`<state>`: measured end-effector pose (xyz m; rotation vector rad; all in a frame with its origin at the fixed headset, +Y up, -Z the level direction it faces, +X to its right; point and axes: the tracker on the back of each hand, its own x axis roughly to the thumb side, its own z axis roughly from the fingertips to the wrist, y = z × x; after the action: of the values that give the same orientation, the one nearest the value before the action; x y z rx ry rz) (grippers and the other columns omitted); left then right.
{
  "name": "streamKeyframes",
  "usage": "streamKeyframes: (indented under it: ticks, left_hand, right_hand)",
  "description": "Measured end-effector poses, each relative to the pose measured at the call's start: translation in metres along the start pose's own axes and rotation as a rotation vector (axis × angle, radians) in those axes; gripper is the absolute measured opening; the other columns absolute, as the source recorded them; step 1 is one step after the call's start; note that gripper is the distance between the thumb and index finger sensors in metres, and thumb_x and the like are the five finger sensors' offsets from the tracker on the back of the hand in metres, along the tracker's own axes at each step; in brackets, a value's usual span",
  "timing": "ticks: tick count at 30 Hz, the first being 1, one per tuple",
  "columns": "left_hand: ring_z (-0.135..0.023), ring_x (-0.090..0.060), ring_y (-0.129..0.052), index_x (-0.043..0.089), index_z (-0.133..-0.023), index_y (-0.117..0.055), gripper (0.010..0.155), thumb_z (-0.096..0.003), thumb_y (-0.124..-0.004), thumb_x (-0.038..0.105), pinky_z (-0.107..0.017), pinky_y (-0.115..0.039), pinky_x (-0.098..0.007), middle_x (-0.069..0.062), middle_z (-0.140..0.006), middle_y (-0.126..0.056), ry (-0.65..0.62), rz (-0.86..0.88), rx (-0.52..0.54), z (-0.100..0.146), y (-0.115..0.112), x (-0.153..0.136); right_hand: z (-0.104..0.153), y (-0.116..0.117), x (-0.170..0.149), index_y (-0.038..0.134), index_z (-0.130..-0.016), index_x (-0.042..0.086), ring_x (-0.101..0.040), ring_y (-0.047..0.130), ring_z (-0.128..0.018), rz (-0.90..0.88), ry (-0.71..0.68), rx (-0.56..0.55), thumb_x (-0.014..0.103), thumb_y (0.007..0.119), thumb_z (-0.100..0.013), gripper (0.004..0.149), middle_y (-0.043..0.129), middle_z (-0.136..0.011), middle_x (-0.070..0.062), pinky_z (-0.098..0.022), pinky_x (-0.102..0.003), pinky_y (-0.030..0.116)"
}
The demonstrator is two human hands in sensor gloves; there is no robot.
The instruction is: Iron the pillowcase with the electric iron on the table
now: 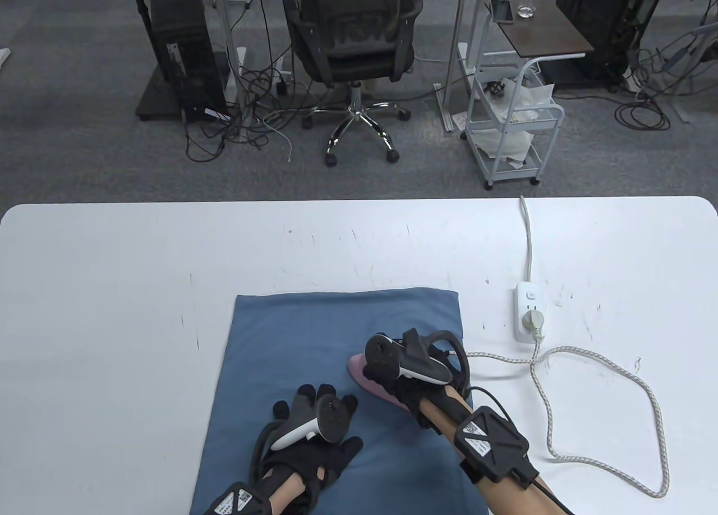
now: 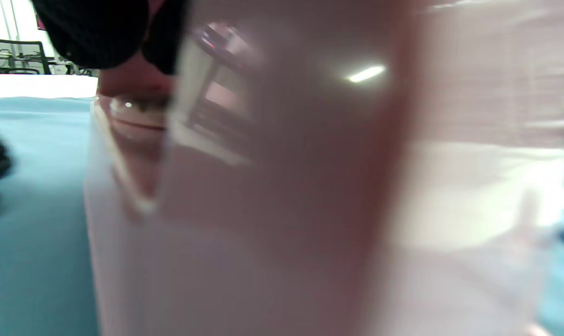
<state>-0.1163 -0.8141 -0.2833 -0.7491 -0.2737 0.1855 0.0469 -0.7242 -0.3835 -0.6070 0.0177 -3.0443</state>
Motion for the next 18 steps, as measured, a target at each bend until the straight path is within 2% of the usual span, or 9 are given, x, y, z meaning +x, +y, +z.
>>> streamKeyframes:
  ticks: [6, 9, 13, 15, 18]
  left_hand:
    - [-0.088, -0.036, 0.037, 0.045, -0.096, 0.018, 0.075, -0.0474, -0.035, 0.066, -0.056, 0.015, -0.071, 0.002, -0.098, 0.036, 0.000, 0.000, -0.001, 0.000, 0.000, 0.000]
    - [-0.088, -0.036, 0.037, 0.044, -0.096, 0.018, 0.075, -0.0474, -0.035, 0.066, -0.056, 0.015, -0.071, 0.002, -0.098, 0.036, 0.000, -0.001, -0.001, 0.000, 0.000, 0.000]
    - [-0.088, -0.036, 0.037, 0.044, -0.096, 0.018, 0.075, -0.0475, -0.035, 0.066, -0.056, 0.015, -0.071, 0.002, -0.098, 0.036, 0.000, -0.002, -0.001, 0.000, 0.000, 0.000]
    - [-0.088, -0.036, 0.037, 0.044, -0.096, 0.018, 0.075, -0.0474, -0.035, 0.066, -0.056, 0.015, -0.071, 0.002, -0.098, 0.036, 0.000, -0.002, -0.001, 0.000, 0.000, 0.000]
    - [-0.088, -0.036, 0.037, 0.044, -0.096, 0.018, 0.075, -0.0474, -0.035, 0.066, -0.056, 0.015, -0.071, 0.002, -0.098, 0.036, -0.001, -0.002, -0.001, 0.000, 0.000, 0.001]
  right_hand:
    - [-0.057, 0.002, -0.033, 0.067, -0.097, 0.011, -0.006, 0.096, -0.025, -0.012, 0.220, 0.012, 0.054, 0.073, -0.045, 0.068, 0.093, -0.047, 0.008, -0.035, -0.036, 0.091]
    - [-0.065, 0.002, -0.037, 0.067, -0.096, 0.012, -0.007, 0.095, -0.025, -0.052, 0.240, 0.024, 0.054, 0.074, -0.045, 0.066, 0.093, -0.046, 0.008, -0.035, -0.036, 0.092]
    - [-0.054, -0.004, -0.030, 0.068, -0.096, 0.013, -0.007, 0.097, -0.025, -0.104, 0.173, 0.037, 0.054, 0.075, -0.045, 0.066, 0.095, -0.047, 0.008, -0.036, -0.036, 0.092]
    - [-0.039, -0.009, -0.016, 0.068, -0.096, 0.012, -0.007, 0.097, -0.025, -0.130, 0.090, -0.004, 0.053, 0.075, -0.045, 0.066, 0.095, -0.047, 0.008, -0.035, -0.036, 0.092]
    - [-0.018, -0.012, 0.007, 0.068, -0.096, 0.013, -0.007, 0.097, -0.026, -0.118, -0.027, -0.002, 0.054, 0.074, -0.045, 0.066, 0.095, -0.048, 0.008, -0.036, -0.036, 0.092]
